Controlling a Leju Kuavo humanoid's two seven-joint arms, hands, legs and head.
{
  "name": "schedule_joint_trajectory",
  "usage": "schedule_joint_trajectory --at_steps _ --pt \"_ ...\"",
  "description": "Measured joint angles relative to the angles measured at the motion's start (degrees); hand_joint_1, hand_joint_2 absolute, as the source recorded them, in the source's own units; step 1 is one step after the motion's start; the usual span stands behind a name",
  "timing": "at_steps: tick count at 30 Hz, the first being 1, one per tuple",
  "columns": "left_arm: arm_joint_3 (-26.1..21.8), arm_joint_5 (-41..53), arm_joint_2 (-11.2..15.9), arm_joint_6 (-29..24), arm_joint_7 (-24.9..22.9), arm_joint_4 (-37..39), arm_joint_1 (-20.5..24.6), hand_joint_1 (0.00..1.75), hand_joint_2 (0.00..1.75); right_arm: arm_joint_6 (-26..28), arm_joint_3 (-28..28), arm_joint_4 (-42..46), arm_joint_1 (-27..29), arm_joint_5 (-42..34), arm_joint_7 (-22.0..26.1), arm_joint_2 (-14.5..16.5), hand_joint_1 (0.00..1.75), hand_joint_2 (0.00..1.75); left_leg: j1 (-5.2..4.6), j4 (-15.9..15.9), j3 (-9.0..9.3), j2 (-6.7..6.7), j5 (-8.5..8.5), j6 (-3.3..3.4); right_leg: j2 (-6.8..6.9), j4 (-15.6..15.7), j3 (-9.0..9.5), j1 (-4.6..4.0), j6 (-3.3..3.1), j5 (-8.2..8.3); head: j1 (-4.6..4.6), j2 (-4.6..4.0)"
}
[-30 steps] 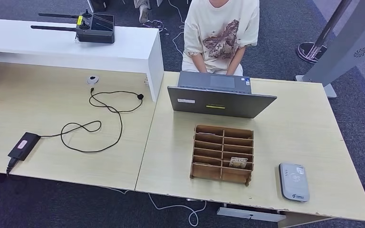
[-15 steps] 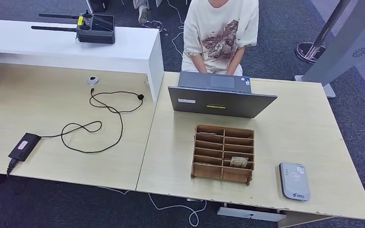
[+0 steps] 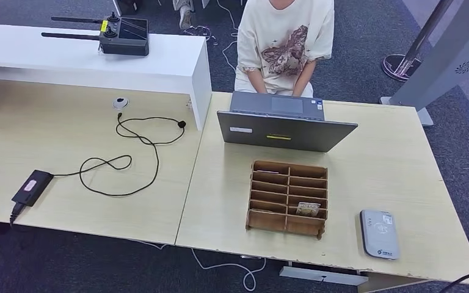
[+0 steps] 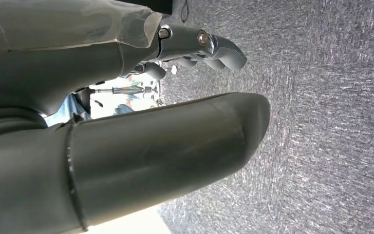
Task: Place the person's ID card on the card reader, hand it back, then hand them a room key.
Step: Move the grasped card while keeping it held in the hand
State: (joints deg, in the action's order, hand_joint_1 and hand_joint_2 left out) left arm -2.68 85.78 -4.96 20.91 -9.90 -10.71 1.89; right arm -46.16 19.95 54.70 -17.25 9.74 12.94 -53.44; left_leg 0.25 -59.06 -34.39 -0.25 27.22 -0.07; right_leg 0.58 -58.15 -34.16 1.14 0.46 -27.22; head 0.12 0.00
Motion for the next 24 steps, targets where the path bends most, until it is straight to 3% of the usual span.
schedule_joint_trajectory --at_steps 4,7,11,17,24 --pt "-1.2 -1.9 0.2 -0.1 0.4 0.0 0.1 0.00 0.00 -3.4 -8.4 -3.3 -10.3 -1.4 -2.6 -0.6 1.75 1.75 -0.02 0.1 -0.07 0.51 0.03 -0.01 -0.54 -0.1 -0.15 0.06 -0.03 0.05 -0.05 0.01" --pt "-2.5 -3.1 0.1 -0.2 0.1 0.0 0.3 0.00 0.00 -0.3 -19.0 -9.5 -21.2 1.0 -0.9 1.7 1.75 1.75 0.01 0.0 0.15 0.79 0.01 -0.01 -0.83 -0.1 -0.11 0.01 -0.04 0.17 -0.04 0.01" --pt "-3.7 -3.6 -0.1 -0.2 -0.1 0.0 0.2 0.00 0.00 1.7 -29.2 -15.8 -29.2 1.7 1.0 4.7 1.75 1.75 0.00 0.0 0.03 0.26 -0.22 0.01 -0.28 -0.1 -0.11 0.01 -0.02 0.21 -0.06 0.01" --pt "-4.8 -3.9 0.0 -0.4 0.0 0.0 -0.1 0.00 0.00 0.9 -36.9 -20.4 -34.8 0.9 1.0 7.2 1.75 1.75 0.01 0.0 -0.16 -0.09 -0.28 0.00 0.09 -0.1 -0.14 -0.01 0.00 0.18 -0.05 0.01" --pt "-5.4 -3.9 0.1 -0.9 0.5 0.0 -0.5 0.00 0.00 1.1 -40.4 -22.0 -35.8 -0.8 1.6 8.2 1.75 1.75 0.00 0.0 -0.18 -0.10 -0.26 0.02 0.09 0.0 -0.14 0.01 0.03 0.17 -0.04 0.01"
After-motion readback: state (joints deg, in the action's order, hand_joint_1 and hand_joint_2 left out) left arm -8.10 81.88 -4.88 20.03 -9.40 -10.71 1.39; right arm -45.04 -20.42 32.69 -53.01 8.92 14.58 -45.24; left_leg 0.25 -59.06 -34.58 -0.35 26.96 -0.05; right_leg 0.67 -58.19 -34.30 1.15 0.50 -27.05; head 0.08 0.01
